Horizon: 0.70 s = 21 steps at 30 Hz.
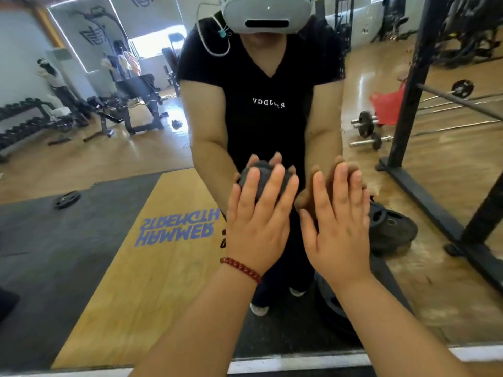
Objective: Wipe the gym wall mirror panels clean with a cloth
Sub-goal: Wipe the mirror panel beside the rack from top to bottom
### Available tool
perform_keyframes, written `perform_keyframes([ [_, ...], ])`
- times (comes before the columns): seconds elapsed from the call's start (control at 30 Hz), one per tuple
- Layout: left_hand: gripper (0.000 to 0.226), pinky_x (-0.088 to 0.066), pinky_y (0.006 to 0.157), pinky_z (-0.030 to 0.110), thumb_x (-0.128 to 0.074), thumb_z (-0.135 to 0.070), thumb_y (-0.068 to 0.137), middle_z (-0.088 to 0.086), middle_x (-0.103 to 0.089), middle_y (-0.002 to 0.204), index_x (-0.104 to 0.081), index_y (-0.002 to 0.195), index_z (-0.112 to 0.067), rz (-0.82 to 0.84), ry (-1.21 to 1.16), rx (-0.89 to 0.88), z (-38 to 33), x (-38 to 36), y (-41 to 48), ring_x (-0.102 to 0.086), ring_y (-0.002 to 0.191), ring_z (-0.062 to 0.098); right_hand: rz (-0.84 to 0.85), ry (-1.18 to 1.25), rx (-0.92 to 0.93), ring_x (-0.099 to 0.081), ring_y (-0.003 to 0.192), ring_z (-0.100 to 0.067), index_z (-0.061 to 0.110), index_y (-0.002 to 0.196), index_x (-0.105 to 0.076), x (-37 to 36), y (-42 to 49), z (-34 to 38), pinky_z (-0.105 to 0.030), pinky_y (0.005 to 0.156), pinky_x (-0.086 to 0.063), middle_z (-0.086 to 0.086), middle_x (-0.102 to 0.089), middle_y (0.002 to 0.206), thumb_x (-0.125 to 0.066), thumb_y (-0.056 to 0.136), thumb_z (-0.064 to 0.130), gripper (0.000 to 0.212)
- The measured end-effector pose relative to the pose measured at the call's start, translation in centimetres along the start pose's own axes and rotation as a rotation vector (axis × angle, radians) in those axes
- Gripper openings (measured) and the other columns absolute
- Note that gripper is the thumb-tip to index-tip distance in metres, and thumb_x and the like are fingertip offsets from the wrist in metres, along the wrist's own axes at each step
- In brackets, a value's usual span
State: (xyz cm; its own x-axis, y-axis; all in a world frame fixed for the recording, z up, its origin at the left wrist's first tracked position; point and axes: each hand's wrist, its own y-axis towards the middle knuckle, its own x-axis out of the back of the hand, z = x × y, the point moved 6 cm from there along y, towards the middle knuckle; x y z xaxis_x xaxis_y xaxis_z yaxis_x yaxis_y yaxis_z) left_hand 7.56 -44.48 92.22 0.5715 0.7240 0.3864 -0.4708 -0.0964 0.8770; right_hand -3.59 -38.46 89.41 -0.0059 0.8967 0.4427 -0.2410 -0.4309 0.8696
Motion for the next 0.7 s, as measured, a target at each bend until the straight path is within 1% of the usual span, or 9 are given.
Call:
perform_keyframes([
  [0.1,0.078,-0.002,0.123,0.045,-0.061,-0.028,0.09,0.001,-0.002,0.166,-0.019,0.155,-0.024,0.129,0.088,-0.102,-0.4,-2.0,-5.9,0.002,0.152,0.027,0.036,-0.035,0.029,0.008,0.153,-0.025,0.024,0.159,0.0,-0.9,-1.9,-0.5,-0.044,0.123,0.002,-0.002,0.015,0.165,-0.043,0.101,0.035,0.073],
  [0.17,0.081,-0.003,0.123,0.045,-0.063,-0.028,0.088,0.002,0.002,0.166,-0.019,0.156,-0.023,0.192,0.1,-0.122,-0.2,-2.1,-8.0,0.003,0.152,0.027,0.052,-0.036,0.001,0.008,0.153,-0.026,0.024,0.159,-0.001,-1.2,-3.2,-1.0,-0.045,0.123,0.002,-0.004,0.016,0.165,-0.044,0.101,0.036,0.073],
  [0.27,0.076,-0.006,0.123,0.045,-0.062,-0.026,0.091,0.005,-0.01,0.163,-0.022,0.155,-0.023,0.172,0.052,-0.056,-0.2,-0.8,-5.9,0.003,0.153,0.026,0.088,-0.033,-0.1,0.008,0.152,-0.029,0.023,0.159,-0.001,-1.6,-5.4,-1.8,-0.048,0.123,0.0,-0.01,0.019,0.163,-0.046,0.1,0.038,0.075],
  [0.33,0.068,-0.009,0.123,0.046,-0.057,-0.025,0.095,0.008,-0.017,0.16,-0.023,0.154,-0.021,0.092,-0.014,0.055,-0.5,0.2,-2.7,0.001,0.152,0.027,0.124,-0.051,-0.113,0.008,0.152,-0.031,0.023,0.159,0.0,-2.1,-6.6,-2.0,-0.051,0.123,-0.002,-0.012,0.019,0.163,-0.047,0.099,0.041,0.078],
  [0.4,0.063,-0.008,0.122,0.046,-0.053,-0.025,0.096,0.008,-0.02,0.157,-0.025,0.152,-0.019,0.045,-0.058,0.111,-0.9,0.2,-0.2,-0.005,0.149,0.029,0.14,-0.059,-0.119,0.009,0.152,-0.031,0.024,0.159,0.002,-2.4,-6.9,-1.9,-0.052,0.123,-0.002,-0.011,0.02,0.163,-0.047,0.098,0.043,0.08],
  [0.5,0.066,-0.007,0.122,0.045,-0.056,-0.029,0.093,0.006,-0.021,0.157,-0.028,0.152,-0.02,0.032,-0.018,-0.026,-1.9,-1.4,-1.8,-0.006,0.15,0.029,0.14,-0.047,-0.128,0.011,0.152,-0.03,0.025,0.158,0.005,-2.5,-7.0,-1.8,-0.051,0.123,0.0,-0.009,0.022,0.163,-0.046,0.099,0.043,0.081],
  [0.6,0.076,-0.004,0.123,0.044,-0.061,-0.031,0.09,0.002,-0.012,0.161,-0.022,0.154,-0.021,0.146,0.065,-0.164,-2.2,-3.2,-7.9,0.002,0.152,0.027,0.151,-0.039,-0.108,0.012,0.152,-0.029,0.026,0.158,0.004,-2.5,-7.0,-2.1,-0.05,0.123,0.001,-0.007,0.024,0.162,-0.047,0.099,0.041,0.08],
  [0.67,0.078,-0.003,0.123,0.044,-0.062,-0.031,0.09,0.002,-0.003,0.165,-0.021,0.156,-0.022,0.217,0.088,-0.179,-2.2,-3.4,-10.5,0.003,0.152,0.027,0.17,-0.043,-0.091,0.013,0.151,-0.029,0.025,0.158,0.005,-2.6,-7.1,-2.3,-0.05,0.123,0.0,-0.007,0.024,0.162,-0.049,0.099,0.039,0.081],
  [0.7,0.075,-0.004,0.123,0.045,-0.06,-0.03,0.092,0.002,-0.001,0.166,-0.022,0.156,-0.022,0.216,0.07,-0.158,-2.3,-3.1,-10.5,0.002,0.152,0.027,0.174,-0.046,-0.084,0.014,0.151,-0.029,0.025,0.158,0.005,-2.6,-7.1,-2.3,-0.051,0.123,0.0,-0.008,0.025,0.162,-0.05,0.099,0.038,0.082],
])
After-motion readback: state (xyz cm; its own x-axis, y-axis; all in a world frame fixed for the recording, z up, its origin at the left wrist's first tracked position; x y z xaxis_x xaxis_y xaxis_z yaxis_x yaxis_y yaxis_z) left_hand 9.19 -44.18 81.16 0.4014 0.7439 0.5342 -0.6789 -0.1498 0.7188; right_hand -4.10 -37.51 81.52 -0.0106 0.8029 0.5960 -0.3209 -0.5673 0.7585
